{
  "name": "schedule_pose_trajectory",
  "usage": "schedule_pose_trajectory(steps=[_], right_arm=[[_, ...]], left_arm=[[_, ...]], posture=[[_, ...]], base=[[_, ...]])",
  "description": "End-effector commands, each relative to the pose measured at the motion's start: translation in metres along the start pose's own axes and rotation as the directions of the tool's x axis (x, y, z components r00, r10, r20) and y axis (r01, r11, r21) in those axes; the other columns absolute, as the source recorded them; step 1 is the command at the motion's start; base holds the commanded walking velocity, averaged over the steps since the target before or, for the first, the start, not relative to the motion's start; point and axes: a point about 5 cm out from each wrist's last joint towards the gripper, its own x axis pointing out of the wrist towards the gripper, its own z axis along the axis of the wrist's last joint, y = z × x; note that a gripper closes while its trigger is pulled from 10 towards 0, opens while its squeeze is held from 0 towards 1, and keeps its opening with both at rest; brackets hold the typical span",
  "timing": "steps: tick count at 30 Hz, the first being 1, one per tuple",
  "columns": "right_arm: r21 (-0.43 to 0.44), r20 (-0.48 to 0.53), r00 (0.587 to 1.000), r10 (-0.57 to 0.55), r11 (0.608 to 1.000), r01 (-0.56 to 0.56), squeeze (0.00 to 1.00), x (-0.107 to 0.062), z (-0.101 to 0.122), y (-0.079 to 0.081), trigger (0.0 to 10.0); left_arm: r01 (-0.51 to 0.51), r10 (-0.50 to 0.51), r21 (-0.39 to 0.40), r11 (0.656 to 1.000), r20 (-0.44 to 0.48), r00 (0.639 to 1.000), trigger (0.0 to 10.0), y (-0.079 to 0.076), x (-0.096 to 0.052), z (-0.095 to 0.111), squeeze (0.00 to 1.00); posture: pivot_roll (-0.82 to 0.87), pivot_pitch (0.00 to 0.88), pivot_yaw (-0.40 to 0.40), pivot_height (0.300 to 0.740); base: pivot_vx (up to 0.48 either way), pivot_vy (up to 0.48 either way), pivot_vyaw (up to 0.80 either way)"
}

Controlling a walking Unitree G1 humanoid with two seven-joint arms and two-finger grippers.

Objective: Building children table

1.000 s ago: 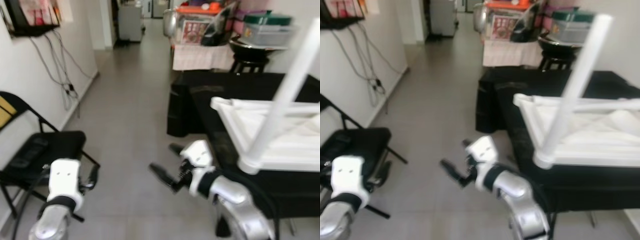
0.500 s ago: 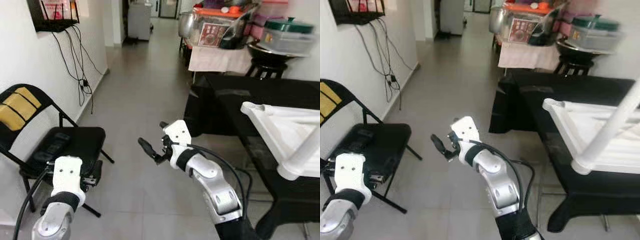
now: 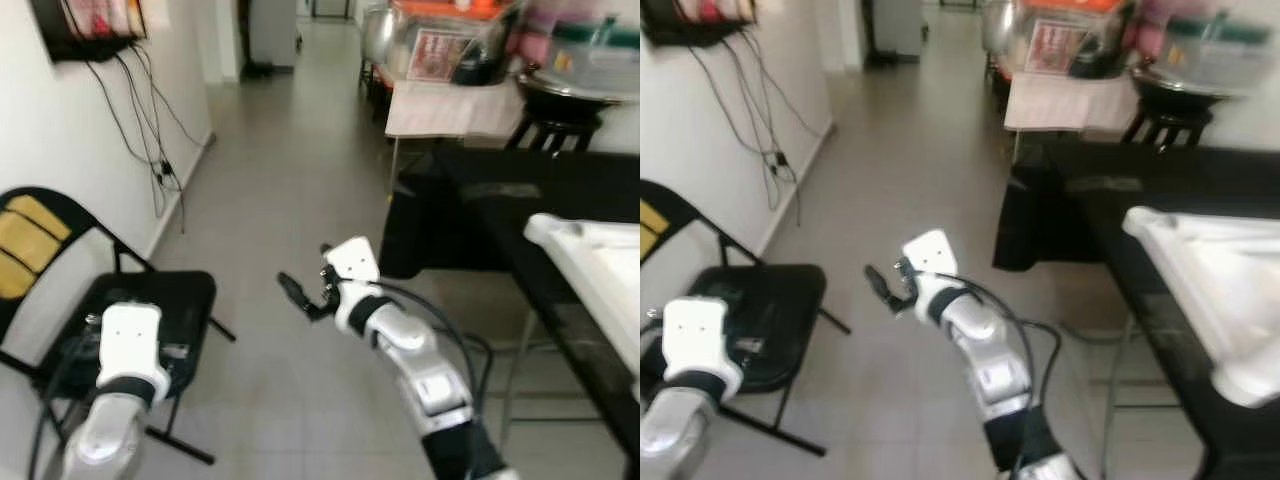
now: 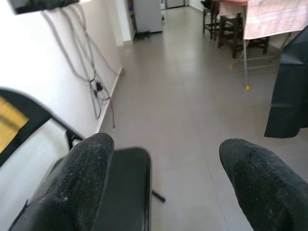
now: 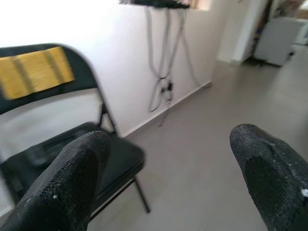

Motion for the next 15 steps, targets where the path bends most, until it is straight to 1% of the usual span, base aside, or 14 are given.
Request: schedule_pose_trajectory(steps=[1, 3, 4, 5, 9, 12, 15], right_arm=[[0.020, -0.003, 0.999, -0.034, 0.999, 0.034, 0.00, -0.0028, -0.0049, -0.0080, 10.0], [0.026, -0.005, 0.999, -0.036, 0.999, 0.036, 0.00, -0.0027, -0.0054, -0.0083, 10.0], [0.039, -0.013, 0.999, -0.036, 0.999, 0.037, 0.00, -0.0025, -0.0066, -0.0084, 10.0], [0.050, -0.024, 0.999, -0.036, 0.998, 0.037, 0.00, -0.0021, -0.0084, -0.0089, 10.0], [0.046, -0.029, 0.999, -0.033, 0.998, 0.034, 0.00, -0.0018, -0.0096, -0.0090, 10.0], [0.052, -0.012, 1.000, -0.024, 0.998, 0.024, 0.00, -0.0018, -0.0091, -0.0084, 10.0], [0.058, -0.004, 1.000, -0.022, 0.998, 0.023, 0.00, -0.0016, -0.0091, -0.0085, 10.0]], left_arm=[[0.021, -0.021, -0.003, 1.000, -0.004, 1.000, 10.0, -0.0050, 0.0006, -0.0016, 0.00], [0.021, -0.021, -0.003, 1.000, -0.004, 1.000, 10.0, -0.0051, 0.0007, -0.0017, 0.00], [0.022, -0.022, -0.004, 1.000, -0.004, 1.000, 10.0, -0.0052, 0.0008, -0.0019, 0.00], [0.024, -0.024, -0.005, 1.000, -0.004, 1.000, 10.0, -0.0055, 0.0009, -0.0021, 0.00], [0.025, -0.025, -0.005, 1.000, -0.003, 1.000, 10.0, -0.0056, 0.0010, -0.0020, 0.00], [0.030, -0.030, -0.007, 1.000, -0.004, 1.000, 10.0, -0.0060, 0.0014, -0.0024, 0.00], [0.032, -0.032, -0.008, 0.999, -0.004, 0.999, 10.0, -0.0060, 0.0016, -0.0026, 0.00]], posture=[[-0.12, 0.009, -0.046, 0.740], [-0.12, 0.009, -0.046, 0.740], [-0.12, 0.008, -0.045, 0.740], [-0.12, 0.008, -0.046, 0.740], [-0.12, 0.008, -0.046, 0.740], [-0.12, 0.002, -0.046, 0.740], [-0.12, 0.002, -0.046, 0.740]], base=[[0.386, 0.000, 0.00], [0.386, 0.000, 0.00], [0.382, 0.000, -0.63], [0.382, 0.000, -0.80], [0.382, 0.000, -0.80], [0.382, 0.000, -0.80], [0.382, 0.000, 0.00]])
